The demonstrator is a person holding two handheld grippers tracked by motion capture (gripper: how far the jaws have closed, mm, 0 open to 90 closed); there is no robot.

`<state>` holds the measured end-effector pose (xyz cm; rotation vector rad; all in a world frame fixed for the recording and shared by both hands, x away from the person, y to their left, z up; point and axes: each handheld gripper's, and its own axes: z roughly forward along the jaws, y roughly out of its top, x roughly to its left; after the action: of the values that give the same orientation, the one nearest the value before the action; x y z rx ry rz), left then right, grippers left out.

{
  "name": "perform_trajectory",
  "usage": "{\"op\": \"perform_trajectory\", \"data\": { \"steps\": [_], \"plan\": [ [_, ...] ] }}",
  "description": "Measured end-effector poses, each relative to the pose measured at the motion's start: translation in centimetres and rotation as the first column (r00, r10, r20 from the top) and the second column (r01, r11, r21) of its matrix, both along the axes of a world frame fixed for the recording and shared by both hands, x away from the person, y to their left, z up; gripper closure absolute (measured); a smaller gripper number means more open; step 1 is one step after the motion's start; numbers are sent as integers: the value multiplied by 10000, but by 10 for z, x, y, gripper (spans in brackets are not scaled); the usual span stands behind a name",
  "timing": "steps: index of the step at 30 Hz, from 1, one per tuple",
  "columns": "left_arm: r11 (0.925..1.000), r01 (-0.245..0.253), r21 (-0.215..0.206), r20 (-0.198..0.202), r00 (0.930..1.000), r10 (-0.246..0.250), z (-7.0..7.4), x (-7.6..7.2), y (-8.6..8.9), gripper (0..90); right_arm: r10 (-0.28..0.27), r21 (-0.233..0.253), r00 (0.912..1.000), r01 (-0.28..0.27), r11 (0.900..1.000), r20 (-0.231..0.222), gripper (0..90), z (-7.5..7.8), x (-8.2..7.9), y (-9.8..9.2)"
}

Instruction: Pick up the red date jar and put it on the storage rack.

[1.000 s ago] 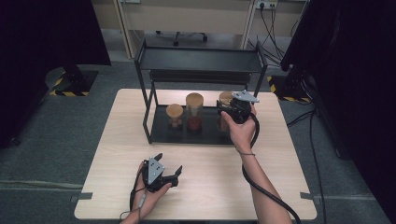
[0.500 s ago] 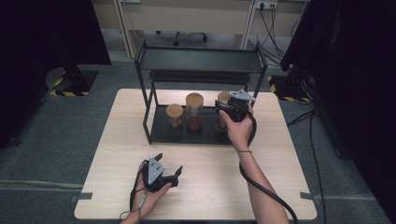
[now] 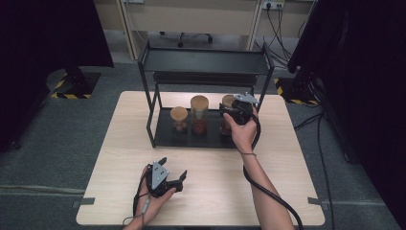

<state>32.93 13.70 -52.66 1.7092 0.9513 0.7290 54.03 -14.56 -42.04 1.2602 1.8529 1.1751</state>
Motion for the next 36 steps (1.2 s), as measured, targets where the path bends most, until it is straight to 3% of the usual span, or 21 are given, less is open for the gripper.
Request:
{"op": "perform_trajectory", "data": {
  "steps": [36],
  "plan": [
    [10000, 33, 10, 4, 10000, -33, 0, 0, 0, 102, -55, -134, 10000, 55, 9999, -44, 255, -10, 7, 5]
  ]
}}
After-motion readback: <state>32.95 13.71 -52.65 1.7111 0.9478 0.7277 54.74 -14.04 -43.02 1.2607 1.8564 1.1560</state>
